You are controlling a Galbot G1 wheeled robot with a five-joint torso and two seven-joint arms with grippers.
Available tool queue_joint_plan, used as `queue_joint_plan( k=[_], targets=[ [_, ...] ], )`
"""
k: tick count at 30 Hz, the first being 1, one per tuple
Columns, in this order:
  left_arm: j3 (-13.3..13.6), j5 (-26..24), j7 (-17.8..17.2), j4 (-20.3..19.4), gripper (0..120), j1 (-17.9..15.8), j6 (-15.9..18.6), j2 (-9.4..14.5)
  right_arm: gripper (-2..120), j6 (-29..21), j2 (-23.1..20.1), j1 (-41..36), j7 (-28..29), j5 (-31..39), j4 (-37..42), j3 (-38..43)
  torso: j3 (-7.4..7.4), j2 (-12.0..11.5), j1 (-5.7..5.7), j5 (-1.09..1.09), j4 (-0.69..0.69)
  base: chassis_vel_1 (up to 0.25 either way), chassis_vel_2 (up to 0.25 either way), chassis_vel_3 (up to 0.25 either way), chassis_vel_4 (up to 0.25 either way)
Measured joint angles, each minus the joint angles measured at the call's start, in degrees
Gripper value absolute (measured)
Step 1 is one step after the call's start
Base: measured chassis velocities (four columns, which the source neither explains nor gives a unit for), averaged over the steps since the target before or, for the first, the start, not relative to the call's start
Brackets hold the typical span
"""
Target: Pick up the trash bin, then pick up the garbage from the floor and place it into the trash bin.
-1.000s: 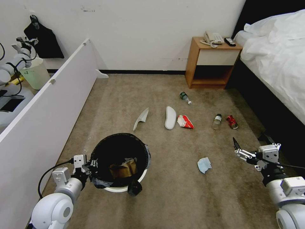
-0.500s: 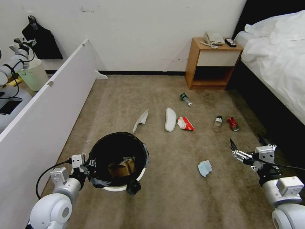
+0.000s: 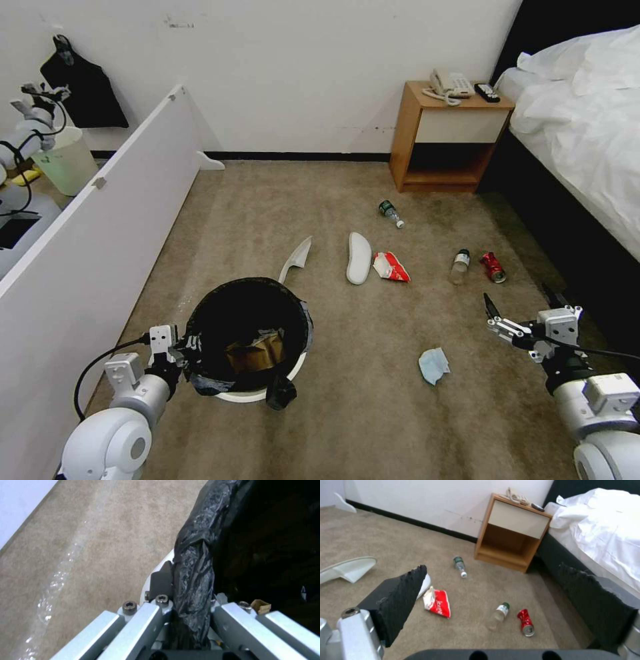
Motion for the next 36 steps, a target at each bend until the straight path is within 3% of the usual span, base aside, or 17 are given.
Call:
queue_joint_plan(
  k=[36],
  targets=[
    [-0.5, 0.6, 0.2, -1.5, 1, 1.2, -0.4, -0.4, 100, -0.1, 0.1, -1.3, -0.9, 0.3, 1.1, -0.1, -0.01, 0.0, 0.00, 0.00, 0.00, -0.013, 0.011, 0.009, -0.011]
  ],
)
